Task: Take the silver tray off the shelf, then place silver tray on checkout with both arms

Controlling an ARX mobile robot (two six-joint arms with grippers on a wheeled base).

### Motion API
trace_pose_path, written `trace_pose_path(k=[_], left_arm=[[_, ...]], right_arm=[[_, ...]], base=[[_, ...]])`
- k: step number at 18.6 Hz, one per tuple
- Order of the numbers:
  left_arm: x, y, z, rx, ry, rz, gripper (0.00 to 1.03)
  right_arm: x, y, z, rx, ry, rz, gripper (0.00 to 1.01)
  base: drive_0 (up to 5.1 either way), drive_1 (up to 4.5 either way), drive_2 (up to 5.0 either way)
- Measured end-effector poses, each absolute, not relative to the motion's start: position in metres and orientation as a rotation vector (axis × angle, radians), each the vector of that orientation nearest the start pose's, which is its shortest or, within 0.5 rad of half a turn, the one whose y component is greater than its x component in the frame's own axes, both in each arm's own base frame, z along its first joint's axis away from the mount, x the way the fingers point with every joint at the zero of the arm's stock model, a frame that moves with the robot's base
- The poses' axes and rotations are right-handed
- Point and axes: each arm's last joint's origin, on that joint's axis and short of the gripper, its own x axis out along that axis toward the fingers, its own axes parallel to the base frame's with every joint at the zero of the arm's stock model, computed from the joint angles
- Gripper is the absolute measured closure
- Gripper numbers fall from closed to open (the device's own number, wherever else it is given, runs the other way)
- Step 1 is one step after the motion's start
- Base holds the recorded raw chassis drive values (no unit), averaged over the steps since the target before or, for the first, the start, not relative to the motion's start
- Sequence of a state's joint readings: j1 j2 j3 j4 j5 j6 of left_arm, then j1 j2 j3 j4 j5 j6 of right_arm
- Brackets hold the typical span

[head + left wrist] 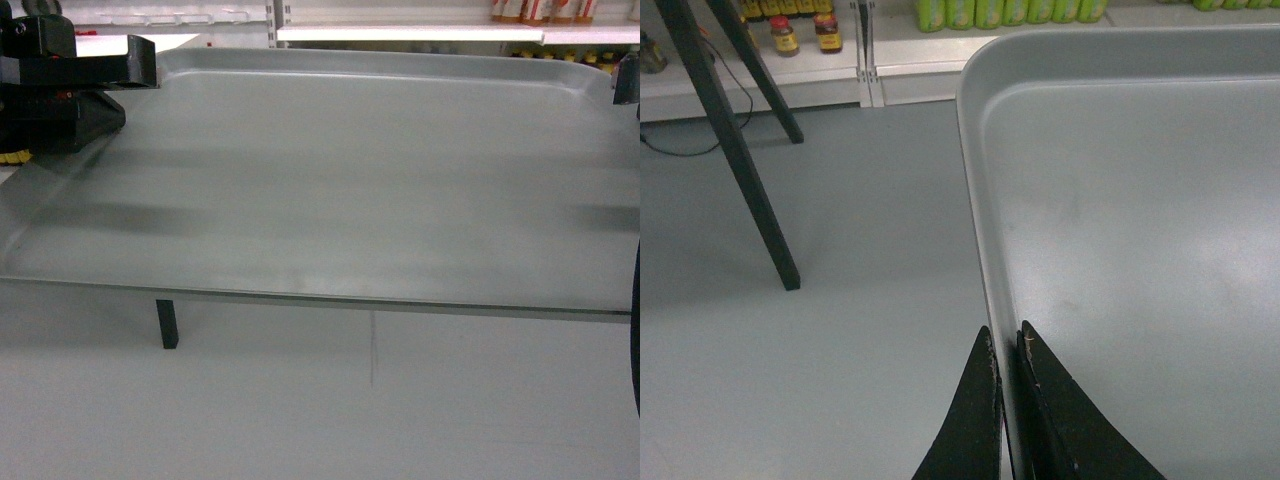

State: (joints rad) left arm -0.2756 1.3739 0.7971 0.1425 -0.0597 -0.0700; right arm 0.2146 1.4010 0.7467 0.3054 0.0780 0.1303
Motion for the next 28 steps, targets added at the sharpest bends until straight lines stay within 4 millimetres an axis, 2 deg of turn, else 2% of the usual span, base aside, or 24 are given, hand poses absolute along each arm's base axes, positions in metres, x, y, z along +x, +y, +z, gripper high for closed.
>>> trace_pose_path(k=[8, 28], left_arm=[[0.2835, -0.0784, 0.2381, 0.004, 0.437, -0.197, 1.0], [0.2837, -0.0782, 0.2379, 0.004, 0.438, -0.197, 1.0]], right_arm=[[0.2912, 0.0613, 0.228, 0.077, 0.358, 0.112, 0.99], [0.2913, 0.0613, 0.2281, 0.077, 0.357, 0.113, 0.99]], base=[[0.0, 0.0, 0.0], [-5.1, 2.4, 2.4]])
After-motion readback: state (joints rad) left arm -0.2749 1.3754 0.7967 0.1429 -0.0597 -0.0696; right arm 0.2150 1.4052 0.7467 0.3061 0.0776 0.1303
